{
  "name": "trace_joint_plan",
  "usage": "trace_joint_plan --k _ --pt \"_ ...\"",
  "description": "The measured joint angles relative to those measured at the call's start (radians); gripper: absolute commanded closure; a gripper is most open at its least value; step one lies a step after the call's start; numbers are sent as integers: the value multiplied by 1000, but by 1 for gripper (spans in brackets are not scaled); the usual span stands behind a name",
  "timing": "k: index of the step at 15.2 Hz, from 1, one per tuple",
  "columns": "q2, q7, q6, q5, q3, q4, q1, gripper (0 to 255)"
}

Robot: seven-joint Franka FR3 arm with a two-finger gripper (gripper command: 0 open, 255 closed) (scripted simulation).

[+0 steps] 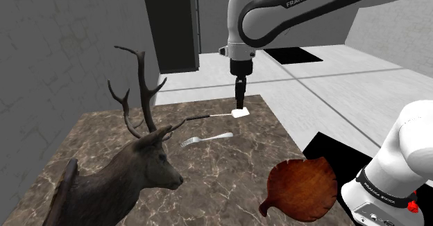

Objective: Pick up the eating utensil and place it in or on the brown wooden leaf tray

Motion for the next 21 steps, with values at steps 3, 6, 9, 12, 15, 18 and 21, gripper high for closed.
trace_joint_plan --k 3,6,9,12,15,18,21 --pt "108 -31 13 -10 20 75 20 0" --pt "218 -49 23 -25 45 157 47 0" --pt "326 -73 21 -45 64 246 71 0" --pt "418 -90 33 -63 80 310 96 0" --pt "440 -91 66 -67 84 296 103 0" --pt "450 -91 103 -68 84 269 105 0" --pt "457 -90 120 -69 85 258 107 0"
